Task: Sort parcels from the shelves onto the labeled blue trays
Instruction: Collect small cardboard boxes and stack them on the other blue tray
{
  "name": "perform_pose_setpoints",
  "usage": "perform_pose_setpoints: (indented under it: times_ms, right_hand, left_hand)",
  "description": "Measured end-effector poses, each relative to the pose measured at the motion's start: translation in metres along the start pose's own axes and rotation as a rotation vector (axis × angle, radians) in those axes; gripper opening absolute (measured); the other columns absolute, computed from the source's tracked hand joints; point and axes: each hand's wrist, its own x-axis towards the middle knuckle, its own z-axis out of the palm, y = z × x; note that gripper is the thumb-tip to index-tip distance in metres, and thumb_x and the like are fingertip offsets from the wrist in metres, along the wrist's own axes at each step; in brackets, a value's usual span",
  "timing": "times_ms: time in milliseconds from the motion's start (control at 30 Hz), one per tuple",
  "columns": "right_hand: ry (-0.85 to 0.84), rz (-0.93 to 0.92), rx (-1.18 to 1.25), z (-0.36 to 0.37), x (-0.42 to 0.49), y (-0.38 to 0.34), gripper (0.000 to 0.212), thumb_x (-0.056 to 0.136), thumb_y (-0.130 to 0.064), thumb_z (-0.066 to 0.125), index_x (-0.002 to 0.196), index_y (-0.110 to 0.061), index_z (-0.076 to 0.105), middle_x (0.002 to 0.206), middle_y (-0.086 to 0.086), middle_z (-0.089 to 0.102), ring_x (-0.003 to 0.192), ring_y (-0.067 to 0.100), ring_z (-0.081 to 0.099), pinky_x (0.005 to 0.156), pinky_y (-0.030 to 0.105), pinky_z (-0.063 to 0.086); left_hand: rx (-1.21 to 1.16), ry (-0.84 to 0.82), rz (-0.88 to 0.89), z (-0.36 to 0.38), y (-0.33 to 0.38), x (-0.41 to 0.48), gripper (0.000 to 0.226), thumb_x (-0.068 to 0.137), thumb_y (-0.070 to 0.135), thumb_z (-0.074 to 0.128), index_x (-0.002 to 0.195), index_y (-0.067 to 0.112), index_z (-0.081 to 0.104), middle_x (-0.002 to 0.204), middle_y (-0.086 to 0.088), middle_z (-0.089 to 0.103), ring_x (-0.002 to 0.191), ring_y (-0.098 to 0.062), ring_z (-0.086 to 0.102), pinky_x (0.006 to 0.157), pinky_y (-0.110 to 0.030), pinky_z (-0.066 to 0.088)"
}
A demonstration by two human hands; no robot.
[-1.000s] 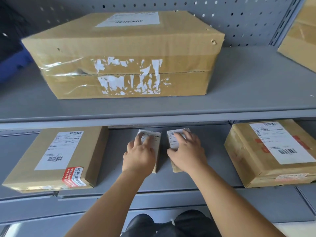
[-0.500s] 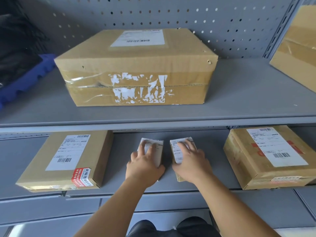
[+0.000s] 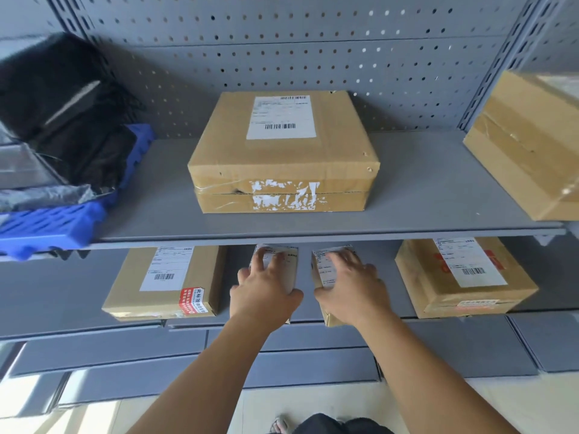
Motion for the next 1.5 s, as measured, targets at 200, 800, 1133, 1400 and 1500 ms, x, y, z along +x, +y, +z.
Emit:
perform_pose_setpoints:
  times_ms: [200,800,1133,1400,1500]
  right_hand:
    - [0.031,0.014,0.021,-0.008,-0.031,-0.006,0.065,0.077,-0.048,0.059,0.137,-0.036,0.037,0.148,-0.012,0.035,0.118,0.032,0.043,0.091,0.044,0.045]
    - [0.085,-0.211,0.043,-0.037,-0.167,-0.009,0.069,0.085,-0.05,0.056,0.149,-0.037,0.033,0.161,-0.013,0.022,0.127,0.034,0.039,0.098,0.046,0.041]
    - [0.132,-0.327,0.04,-0.05,-0.22,-0.076,0.071,0.085,-0.047,0.055,0.151,-0.038,0.031,0.163,-0.014,0.019,0.132,0.034,0.035,0.102,0.047,0.04]
    - [0.153,-0.479,0.067,-0.015,-0.275,-0.202,0.07,0.086,-0.053,0.055,0.151,-0.038,0.033,0.161,-0.014,0.021,0.131,0.033,0.038,0.101,0.047,0.041]
    - [0.148,-0.542,0.069,0.006,-0.297,-0.253,0.073,0.085,-0.054,0.055,0.152,-0.037,0.032,0.163,-0.013,0.02,0.134,0.034,0.037,0.104,0.047,0.04]
  left_hand:
    - [0.026,0.034,-0.002,-0.005,0.001,-0.032,0.074,0.081,0.055,0.057,0.148,0.043,0.027,0.161,0.007,0.018,0.131,-0.031,0.04,0.099,-0.048,0.046]
    - [0.003,0.256,-0.118,-0.017,0.014,-0.196,0.079,0.084,0.057,0.057,0.154,0.041,0.026,0.167,0.01,0.01,0.142,-0.032,0.029,0.103,-0.05,0.044]
    - [-0.049,0.384,-0.181,-0.053,-0.04,-0.257,0.077,0.083,0.055,0.057,0.152,0.043,0.026,0.166,0.01,0.011,0.138,-0.031,0.034,0.1,-0.049,0.045]
    - [-0.068,0.492,-0.253,-0.107,-0.151,-0.316,0.076,0.083,0.058,0.058,0.151,0.044,0.027,0.166,0.01,0.013,0.138,-0.03,0.035,0.102,-0.047,0.045]
    - [-0.069,0.526,-0.305,-0.127,-0.201,-0.342,0.077,0.083,0.058,0.059,0.152,0.044,0.026,0.166,0.01,0.013,0.139,-0.03,0.034,0.102,-0.047,0.044]
